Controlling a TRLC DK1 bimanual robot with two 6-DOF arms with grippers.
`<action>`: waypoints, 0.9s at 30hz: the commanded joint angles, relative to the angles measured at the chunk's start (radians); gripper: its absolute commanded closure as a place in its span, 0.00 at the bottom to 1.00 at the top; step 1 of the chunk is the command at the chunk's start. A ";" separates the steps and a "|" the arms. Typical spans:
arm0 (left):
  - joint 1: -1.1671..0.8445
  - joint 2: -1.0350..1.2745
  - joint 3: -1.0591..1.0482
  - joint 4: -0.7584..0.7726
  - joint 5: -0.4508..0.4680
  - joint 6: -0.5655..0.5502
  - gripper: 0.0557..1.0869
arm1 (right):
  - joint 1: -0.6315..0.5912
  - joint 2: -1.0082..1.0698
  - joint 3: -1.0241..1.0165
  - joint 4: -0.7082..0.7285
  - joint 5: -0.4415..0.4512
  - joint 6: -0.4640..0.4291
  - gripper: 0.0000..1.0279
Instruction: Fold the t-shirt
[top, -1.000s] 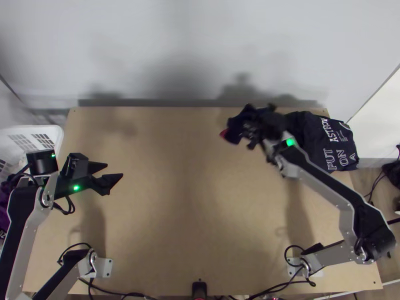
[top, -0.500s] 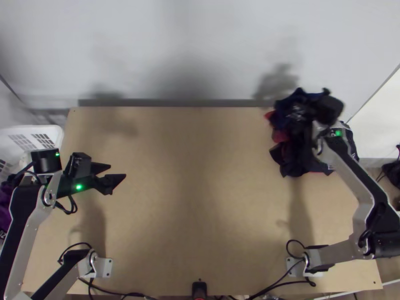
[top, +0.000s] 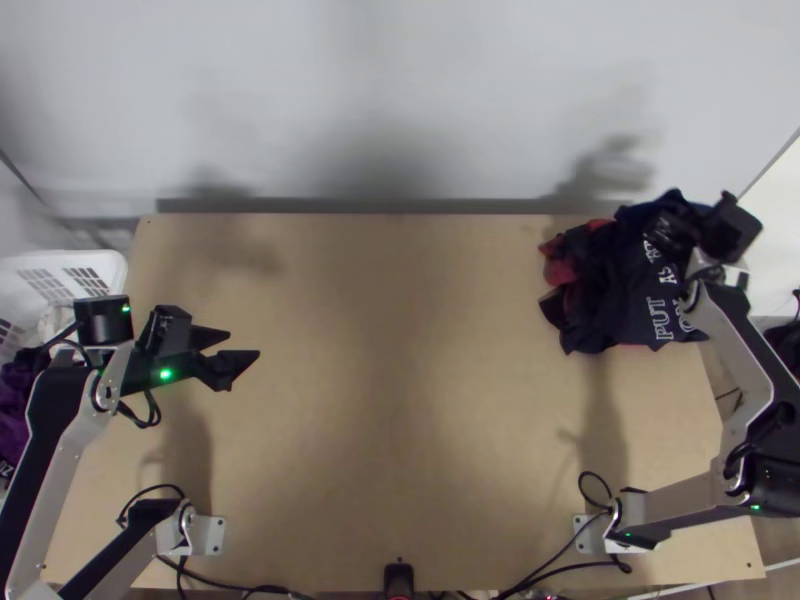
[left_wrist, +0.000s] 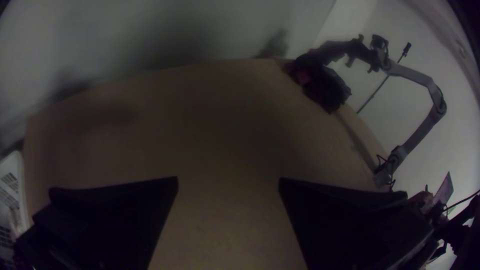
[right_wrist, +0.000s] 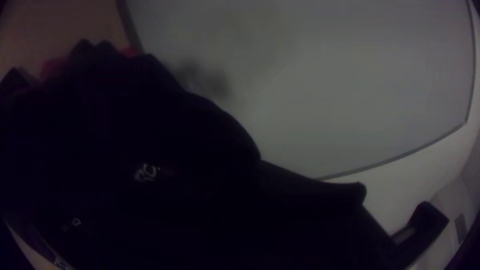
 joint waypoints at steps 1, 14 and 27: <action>-0.034 0.007 -0.003 0.012 -0.003 -0.012 0.05 | -0.105 -0.044 -0.135 0.015 -0.053 -0.018 0.97; -0.080 0.007 -0.040 0.038 -0.020 -0.023 0.05 | -0.090 -0.002 -0.407 0.138 -0.092 -0.083 0.97; -0.072 -0.029 -0.066 0.044 -0.030 -0.028 0.05 | -0.056 0.095 -0.408 0.172 -0.090 -0.092 0.64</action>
